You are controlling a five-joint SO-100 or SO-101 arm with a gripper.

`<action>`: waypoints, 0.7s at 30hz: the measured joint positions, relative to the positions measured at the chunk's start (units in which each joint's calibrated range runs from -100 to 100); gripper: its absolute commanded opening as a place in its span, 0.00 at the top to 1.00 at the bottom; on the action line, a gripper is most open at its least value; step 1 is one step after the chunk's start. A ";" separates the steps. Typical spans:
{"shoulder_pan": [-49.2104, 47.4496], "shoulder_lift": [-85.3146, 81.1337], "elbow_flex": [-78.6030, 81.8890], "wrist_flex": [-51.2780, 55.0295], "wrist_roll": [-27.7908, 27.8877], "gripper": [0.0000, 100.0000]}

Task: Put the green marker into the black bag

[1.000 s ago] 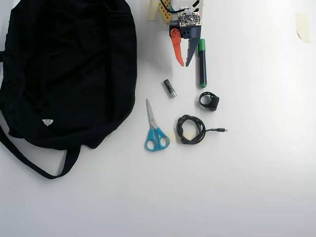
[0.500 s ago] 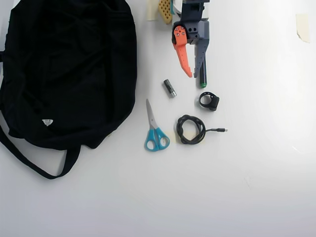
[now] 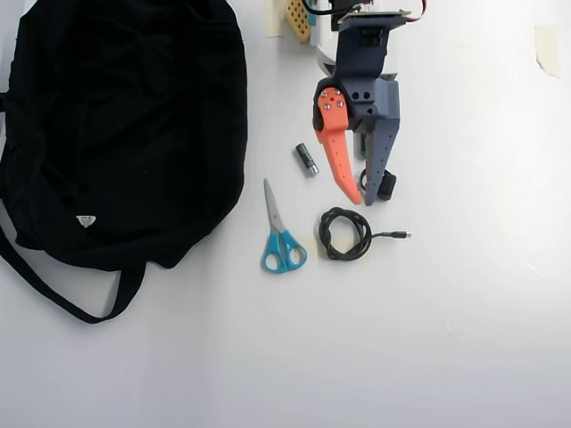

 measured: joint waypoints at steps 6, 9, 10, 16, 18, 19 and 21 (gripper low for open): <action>0.00 8.22 -11.08 0.00 0.10 0.98; 0.00 10.88 -14.78 0.00 1.22 0.98; 0.00 12.29 -16.67 0.00 3.13 0.98; 0.00 14.69 -19.34 0.00 4.25 0.98; 0.00 14.69 -19.34 0.00 4.25 0.98; 0.00 14.69 -19.42 0.00 4.25 0.98; 0.00 14.69 -19.42 0.00 4.25 0.98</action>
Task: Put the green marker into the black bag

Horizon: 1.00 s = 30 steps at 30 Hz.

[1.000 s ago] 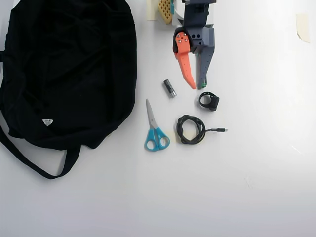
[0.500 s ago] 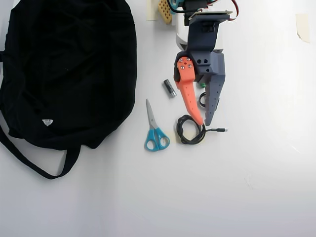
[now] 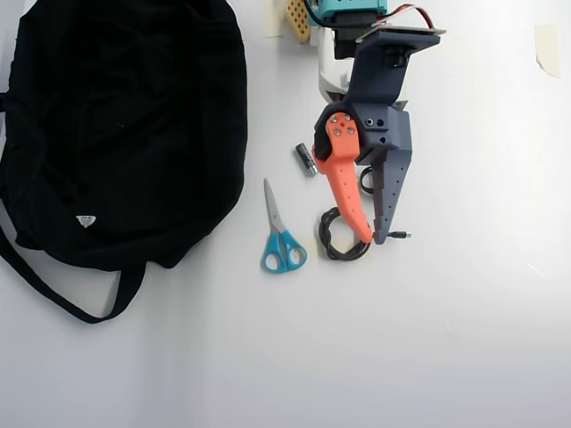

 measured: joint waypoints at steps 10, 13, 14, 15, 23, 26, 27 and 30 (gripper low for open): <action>0.00 0.00 0.00 0.00 0.39 0.98; 0.00 0.00 0.00 0.00 0.34 0.98; -0.15 0.00 0.31 0.00 0.34 0.98; -0.29 0.00 0.55 0.00 0.34 0.97; -2.06 -0.08 0.63 2.75 0.34 0.98; -2.06 -0.83 0.63 11.42 0.34 0.98; -1.84 -2.08 0.63 14.51 0.34 0.98; -3.01 -8.97 0.63 29.37 0.34 0.98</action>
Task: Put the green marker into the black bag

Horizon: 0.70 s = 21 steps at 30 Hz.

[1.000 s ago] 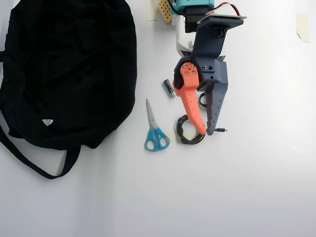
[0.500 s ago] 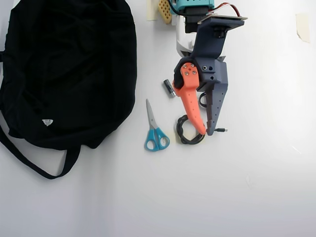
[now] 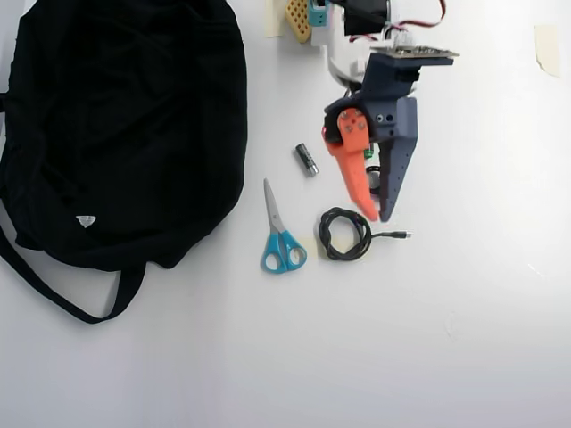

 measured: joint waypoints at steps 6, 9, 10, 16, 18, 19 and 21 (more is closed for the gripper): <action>-0.22 -5.81 -0.16 18.55 -4.44 0.98; -1.18 -5.89 -0.08 27.48 -7.81 0.98; -1.69 -5.89 -0.08 29.97 -8.89 0.98; -2.79 -5.98 -0.08 40.19 -11.72 0.98; -2.79 -6.56 -0.08 42.59 -11.92 0.98; -3.16 -7.14 -0.08 43.45 -11.92 0.98; -3.67 -8.97 -0.08 44.48 -11.92 0.98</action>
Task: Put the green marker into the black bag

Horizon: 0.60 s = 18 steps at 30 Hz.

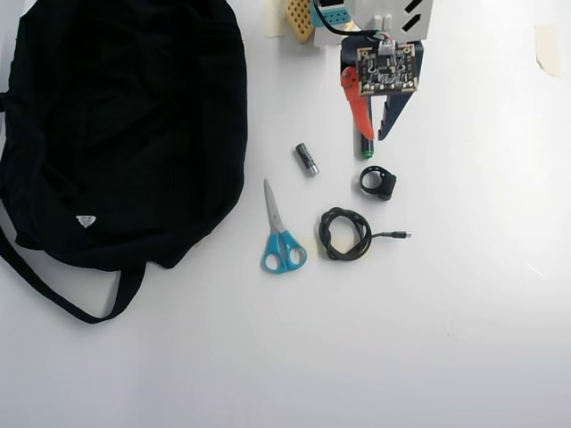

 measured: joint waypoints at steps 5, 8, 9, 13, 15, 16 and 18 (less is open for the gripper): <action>0.59 -4.23 1.89 4.47 0.00 0.98; 0.07 -5.15 4.56 6.78 0.00 0.98; -0.29 -5.23 5.42 7.13 0.00 0.98; -0.44 -5.23 7.63 7.30 0.00 0.98; -0.15 -5.40 9.20 7.56 0.00 0.97; -0.07 -5.40 10.06 7.56 0.00 0.97; -0.59 -5.40 11.95 7.56 -0.15 0.97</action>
